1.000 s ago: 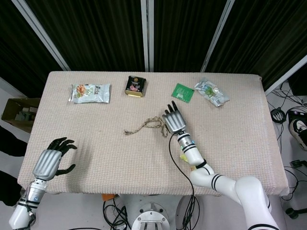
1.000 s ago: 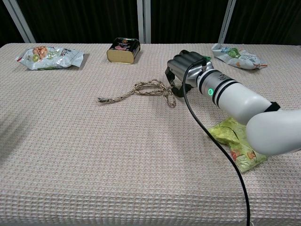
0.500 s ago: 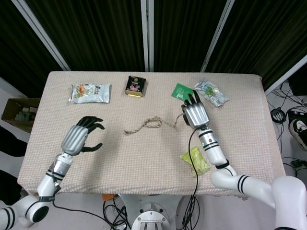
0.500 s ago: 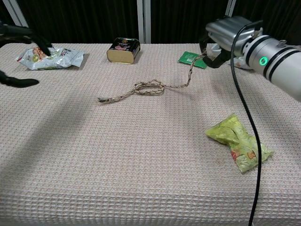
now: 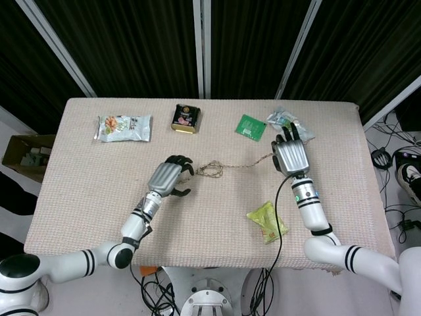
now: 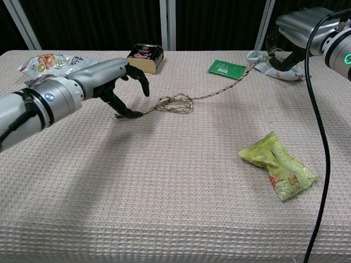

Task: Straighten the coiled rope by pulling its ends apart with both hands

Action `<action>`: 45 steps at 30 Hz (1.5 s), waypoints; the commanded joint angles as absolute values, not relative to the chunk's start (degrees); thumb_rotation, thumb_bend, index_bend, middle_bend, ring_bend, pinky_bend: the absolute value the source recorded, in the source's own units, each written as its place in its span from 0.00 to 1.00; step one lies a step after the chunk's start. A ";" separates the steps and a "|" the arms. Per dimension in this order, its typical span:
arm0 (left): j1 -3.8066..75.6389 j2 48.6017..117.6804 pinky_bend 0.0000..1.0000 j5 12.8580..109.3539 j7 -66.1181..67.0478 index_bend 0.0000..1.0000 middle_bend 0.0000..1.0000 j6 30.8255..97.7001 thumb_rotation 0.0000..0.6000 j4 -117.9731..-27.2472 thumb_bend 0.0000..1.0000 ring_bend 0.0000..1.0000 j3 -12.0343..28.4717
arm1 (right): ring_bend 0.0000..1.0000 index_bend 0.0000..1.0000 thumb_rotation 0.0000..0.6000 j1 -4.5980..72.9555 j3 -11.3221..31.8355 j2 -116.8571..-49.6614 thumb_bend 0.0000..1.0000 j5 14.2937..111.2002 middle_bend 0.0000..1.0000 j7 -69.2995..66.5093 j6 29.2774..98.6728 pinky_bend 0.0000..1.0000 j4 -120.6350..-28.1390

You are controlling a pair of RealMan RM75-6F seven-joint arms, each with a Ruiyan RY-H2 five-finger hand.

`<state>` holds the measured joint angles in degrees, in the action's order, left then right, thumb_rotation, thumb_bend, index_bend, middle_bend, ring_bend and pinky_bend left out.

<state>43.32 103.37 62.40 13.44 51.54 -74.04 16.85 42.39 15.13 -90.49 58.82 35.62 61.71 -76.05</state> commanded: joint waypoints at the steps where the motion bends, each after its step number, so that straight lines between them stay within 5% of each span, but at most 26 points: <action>1: 45.59 107.26 0.14 58.64 16.52 0.43 0.21 50.82 1.00 -69.52 0.25 0.12 17.33 | 0.10 0.63 1.00 42.52 14.90 -90.87 0.57 58.87 0.35 35.12 61.48 0.08 -75.42; 34: 46.33 114.17 0.13 55.13 17.57 0.58 0.21 53.35 1.00 -59.06 0.46 0.12 17.79 | 0.10 0.62 1.00 42.36 14.09 -91.76 0.57 59.06 0.34 31.76 61.18 0.08 -72.82; 45: 40.25 107.40 0.13 59.55 10.42 0.61 0.23 58.57 1.00 -65.86 0.51 0.12 16.32 | 0.10 0.62 1.00 39.95 13.68 -88.23 0.57 60.24 0.34 30.12 63.75 0.08 -75.87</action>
